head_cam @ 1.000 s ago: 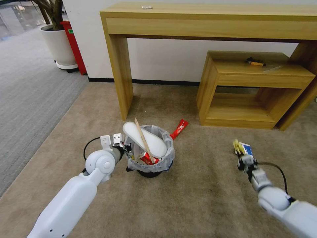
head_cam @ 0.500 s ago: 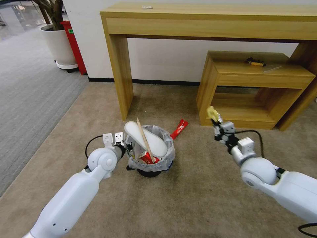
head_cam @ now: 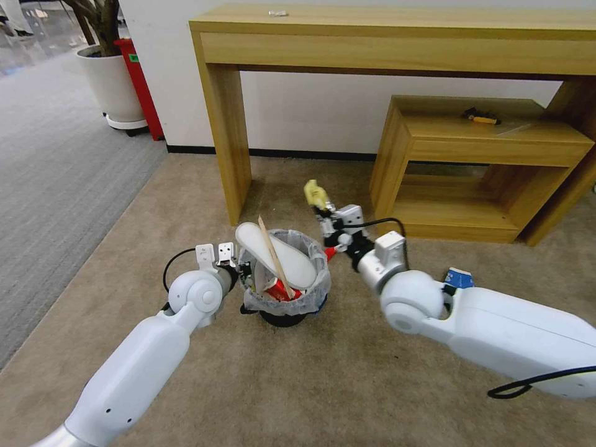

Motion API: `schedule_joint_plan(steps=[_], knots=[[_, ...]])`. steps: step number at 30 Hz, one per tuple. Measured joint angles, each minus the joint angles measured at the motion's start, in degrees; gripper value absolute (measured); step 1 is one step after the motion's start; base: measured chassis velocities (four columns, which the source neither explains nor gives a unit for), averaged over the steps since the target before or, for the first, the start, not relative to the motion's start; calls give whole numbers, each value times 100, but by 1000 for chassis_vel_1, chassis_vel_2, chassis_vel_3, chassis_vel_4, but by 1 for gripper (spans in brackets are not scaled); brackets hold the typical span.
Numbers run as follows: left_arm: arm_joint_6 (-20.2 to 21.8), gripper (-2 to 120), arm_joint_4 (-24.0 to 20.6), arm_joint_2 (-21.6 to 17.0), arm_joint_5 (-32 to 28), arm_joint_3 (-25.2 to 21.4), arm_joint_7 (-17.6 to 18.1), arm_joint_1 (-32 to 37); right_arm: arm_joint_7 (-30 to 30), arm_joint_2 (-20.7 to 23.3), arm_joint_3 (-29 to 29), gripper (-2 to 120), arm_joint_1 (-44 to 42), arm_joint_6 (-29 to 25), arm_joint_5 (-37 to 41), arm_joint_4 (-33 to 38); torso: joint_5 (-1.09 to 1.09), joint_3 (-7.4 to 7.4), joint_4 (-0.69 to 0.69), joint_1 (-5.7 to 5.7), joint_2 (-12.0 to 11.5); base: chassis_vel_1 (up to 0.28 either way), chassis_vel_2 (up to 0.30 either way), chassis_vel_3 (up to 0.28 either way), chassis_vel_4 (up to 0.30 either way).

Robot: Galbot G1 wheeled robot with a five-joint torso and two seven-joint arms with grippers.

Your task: Pick up the trash bin and place the garbage on the floor into it.

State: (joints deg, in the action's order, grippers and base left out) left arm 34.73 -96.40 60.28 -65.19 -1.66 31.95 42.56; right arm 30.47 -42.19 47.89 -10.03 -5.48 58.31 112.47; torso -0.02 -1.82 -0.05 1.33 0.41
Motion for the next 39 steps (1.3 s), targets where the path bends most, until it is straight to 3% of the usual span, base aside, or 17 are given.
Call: schedule_joint_plan(steps=[15, 31, 39], knots=[[-1, 0, 48, 176, -204, 205, 180, -352, -572, -321, -39, 2, -761, -711, 382, -347, 2, 0, 1, 0, 0, 0, 0, 0, 0], [2, 0, -177, 176, -270, 213, 251, -339, -431, -397, -107, 3, -1470, -676, 262, -423, 1, 1, 1, 0, 0, 0, 0, 0, 0], [5, 0, -167, 186, -253, 210, 248, -293, -246, -469, -122, 30, -1524, -589, 258, -389, 1, 1, 1, -1, 0, 0, 0, 0, 0]])
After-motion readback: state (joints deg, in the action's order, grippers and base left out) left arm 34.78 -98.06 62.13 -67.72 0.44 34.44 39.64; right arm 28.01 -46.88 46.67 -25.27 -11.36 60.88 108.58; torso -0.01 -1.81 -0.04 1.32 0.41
